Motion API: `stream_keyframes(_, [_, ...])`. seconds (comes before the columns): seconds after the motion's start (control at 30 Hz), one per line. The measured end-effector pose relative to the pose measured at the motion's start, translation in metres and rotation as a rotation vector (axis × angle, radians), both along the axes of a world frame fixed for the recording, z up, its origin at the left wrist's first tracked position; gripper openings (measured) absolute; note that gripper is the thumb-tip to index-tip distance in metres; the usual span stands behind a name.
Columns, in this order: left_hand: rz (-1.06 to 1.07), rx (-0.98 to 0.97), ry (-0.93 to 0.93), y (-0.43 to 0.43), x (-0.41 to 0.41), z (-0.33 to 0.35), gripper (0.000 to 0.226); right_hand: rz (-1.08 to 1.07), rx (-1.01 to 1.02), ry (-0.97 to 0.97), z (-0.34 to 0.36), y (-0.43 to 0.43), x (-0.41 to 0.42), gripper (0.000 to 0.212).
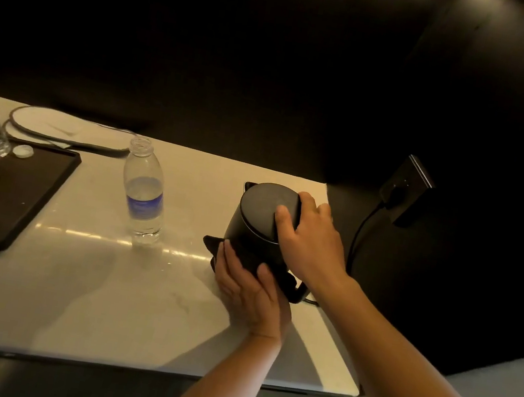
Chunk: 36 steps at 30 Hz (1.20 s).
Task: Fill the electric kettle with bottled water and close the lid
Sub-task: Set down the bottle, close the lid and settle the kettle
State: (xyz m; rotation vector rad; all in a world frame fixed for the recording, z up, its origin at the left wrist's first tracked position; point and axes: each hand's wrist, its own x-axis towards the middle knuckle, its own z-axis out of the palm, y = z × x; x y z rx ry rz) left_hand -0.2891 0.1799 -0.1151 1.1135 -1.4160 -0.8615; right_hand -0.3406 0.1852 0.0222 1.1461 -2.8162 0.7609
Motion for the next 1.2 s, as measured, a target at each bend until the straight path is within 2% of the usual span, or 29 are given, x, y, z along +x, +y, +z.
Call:
stream_keyframes(0.17, [0.004, 0.121, 0.162, 0.001, 0.007, 0.001, 0.053, 0.041, -0.021, 0.007, 0.0, 0.003, -0.003, 0.061])
stream_keyframes(0.27, [0.031, 0.206, 0.187, -0.008, 0.009, 0.004, 0.05, 0.075, -0.027, 0.029, 0.002, 0.005, -0.009, 0.058])
stream_keyframes(0.37, [-0.067, 0.345, 0.216, -0.029, 0.021, 0.007, 0.047, 0.102, -0.037, 0.023, 0.004, 0.006, -0.017, 0.054])
stream_keyframes(0.53, [-0.248, 0.53, 0.093, -0.086, 0.064, 0.02, 0.034, 0.162, -0.05, 0.037, 0.002, 0.006, -0.025, 0.055])
stream_keyframes(0.7, [-0.325, 0.417, -0.02, -0.099, 0.137, 0.051, 0.029, 0.214, -0.08, 0.041, 0.001, 0.007, -0.035, 0.052])
stream_keyframes(0.77, [-0.352, 0.242, -0.137, -0.106, 0.172, 0.052, 0.029, 0.229, -0.08, 0.046, 0.0, 0.006, -0.038, 0.053])
stream_keyframes(0.97, [-0.312, -0.326, -0.781, -0.141, 0.251, 0.025, 0.042, 0.268, -0.105, 0.068, -0.004, 0.005, -0.047, 0.051])
stream_keyframes(1.03, [-0.337, -0.297, -1.032, -0.148, 0.267, 0.006, 0.051, 0.271, -0.122, 0.089, -0.006, 0.006, -0.049, 0.05])
stream_keyframes(1.1, [-0.381, -0.137, -1.212, -0.153, 0.276, -0.009, 0.055, 0.264, -0.172, 0.117, -0.009, 0.008, -0.049, 0.048])
stream_keyframes(1.2, [-0.389, -0.044, -1.252, -0.162, 0.277, -0.016, 0.059, 0.259, -0.303, 0.119, -0.015, 0.012, -0.045, 0.046])
